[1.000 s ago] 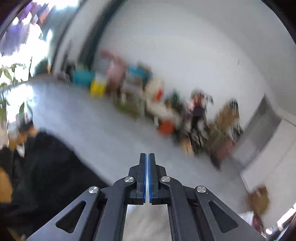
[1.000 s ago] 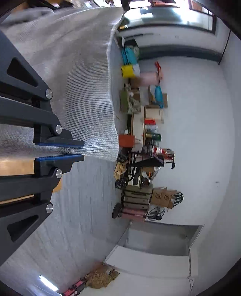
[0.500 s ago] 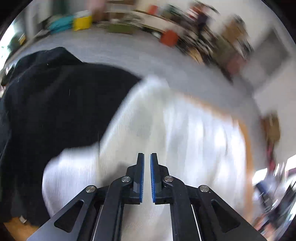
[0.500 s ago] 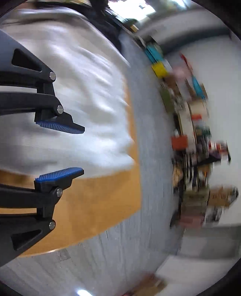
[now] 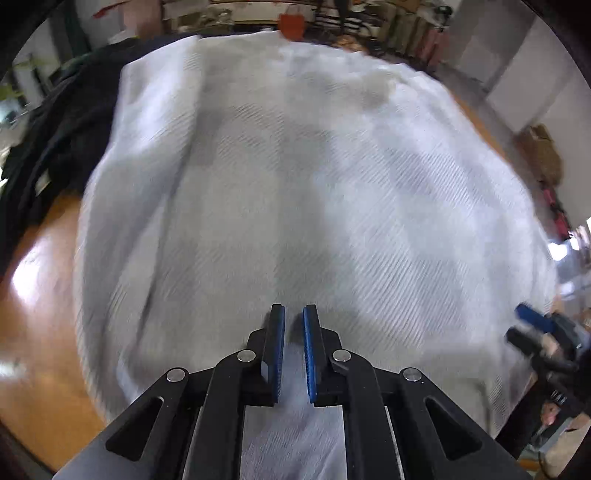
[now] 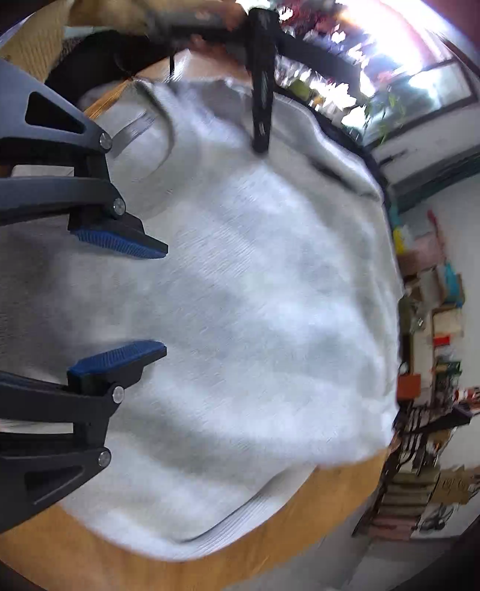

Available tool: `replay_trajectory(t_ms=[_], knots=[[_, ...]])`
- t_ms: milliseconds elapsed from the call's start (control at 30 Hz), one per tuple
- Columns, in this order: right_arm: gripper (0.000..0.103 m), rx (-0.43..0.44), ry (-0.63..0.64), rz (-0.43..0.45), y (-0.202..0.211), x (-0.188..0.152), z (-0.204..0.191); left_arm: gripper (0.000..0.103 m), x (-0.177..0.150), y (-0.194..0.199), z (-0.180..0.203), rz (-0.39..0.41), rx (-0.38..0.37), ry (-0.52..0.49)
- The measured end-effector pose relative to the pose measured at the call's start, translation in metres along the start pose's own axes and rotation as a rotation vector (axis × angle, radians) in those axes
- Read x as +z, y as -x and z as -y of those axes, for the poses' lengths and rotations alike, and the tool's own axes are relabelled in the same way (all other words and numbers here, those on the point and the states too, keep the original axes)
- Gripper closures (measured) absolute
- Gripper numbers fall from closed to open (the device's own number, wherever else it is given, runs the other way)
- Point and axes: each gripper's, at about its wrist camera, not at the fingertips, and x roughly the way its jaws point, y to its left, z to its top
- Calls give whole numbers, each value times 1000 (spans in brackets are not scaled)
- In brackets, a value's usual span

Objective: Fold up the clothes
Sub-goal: 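Lay the sweater back onto the table and open both grippers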

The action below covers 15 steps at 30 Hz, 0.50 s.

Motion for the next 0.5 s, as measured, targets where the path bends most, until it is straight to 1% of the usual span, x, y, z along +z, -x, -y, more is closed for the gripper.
replay_trajectory(t_ms=[33, 67, 200, 267, 333, 400, 433, 500], knots=[[52, -15, -7, -2, 1, -2, 1, 93, -9, 3, -3, 10, 26, 14], [52, -23, -9, -4, 1, -3, 0, 93, -13, 8, -2, 15, 35, 23], [51, -117, 35, -52, -1, -11, -15, 93, -35, 16, -5, 53, 56, 60], [51, -135, 34, -68, 1, -14, -17, 93, -45, 21, -2, 69, 65, 60], [51, -116, 12, -84, 7, -20, -13, 93, -49, 26, -9, 77, 48, 70], [51, -104, 13, -89, 13, -28, -10, 93, -57, 24, -16, 80, 11, 83], [51, -100, 14, -91, 16, -32, -9, 93, -61, 26, -23, 81, -24, 98], [51, -100, 21, -86, 24, -44, -8, 93, -58, 26, -38, 83, -84, 136]])
